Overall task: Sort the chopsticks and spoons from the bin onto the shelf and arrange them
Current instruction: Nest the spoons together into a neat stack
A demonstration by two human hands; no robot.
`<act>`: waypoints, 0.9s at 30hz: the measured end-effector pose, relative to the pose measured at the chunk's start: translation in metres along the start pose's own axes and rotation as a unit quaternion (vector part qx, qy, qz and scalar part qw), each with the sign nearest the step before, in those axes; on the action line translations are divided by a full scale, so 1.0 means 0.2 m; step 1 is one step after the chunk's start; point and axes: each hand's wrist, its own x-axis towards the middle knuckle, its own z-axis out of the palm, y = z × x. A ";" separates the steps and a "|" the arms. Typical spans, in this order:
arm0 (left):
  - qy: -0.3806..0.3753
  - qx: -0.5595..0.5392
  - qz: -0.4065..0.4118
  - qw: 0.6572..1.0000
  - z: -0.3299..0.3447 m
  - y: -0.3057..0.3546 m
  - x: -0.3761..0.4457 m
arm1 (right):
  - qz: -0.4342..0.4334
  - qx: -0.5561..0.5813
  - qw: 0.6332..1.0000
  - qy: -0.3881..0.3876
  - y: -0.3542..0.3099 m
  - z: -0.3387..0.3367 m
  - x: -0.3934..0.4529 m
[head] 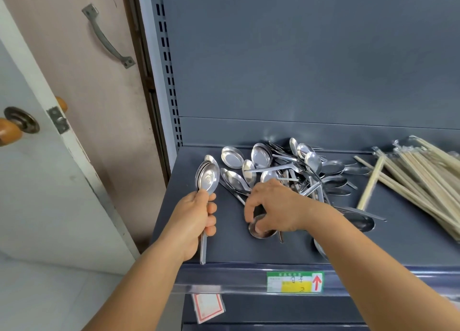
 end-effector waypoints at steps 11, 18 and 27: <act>0.000 -0.014 0.001 1.000 0.02 0.01 -0.03 | -0.005 0.304 0.940 0.158 -0.02 -0.03 0.03; -0.005 -0.033 0.012 0.999 0.05 0.04 -0.06 | 0.003 0.448 0.833 0.325 -0.09 -0.09 0.11; -0.049 -0.073 0.014 0.996 0.07 0.09 -0.07 | 0.069 0.526 0.801 0.277 -0.20 -0.07 0.23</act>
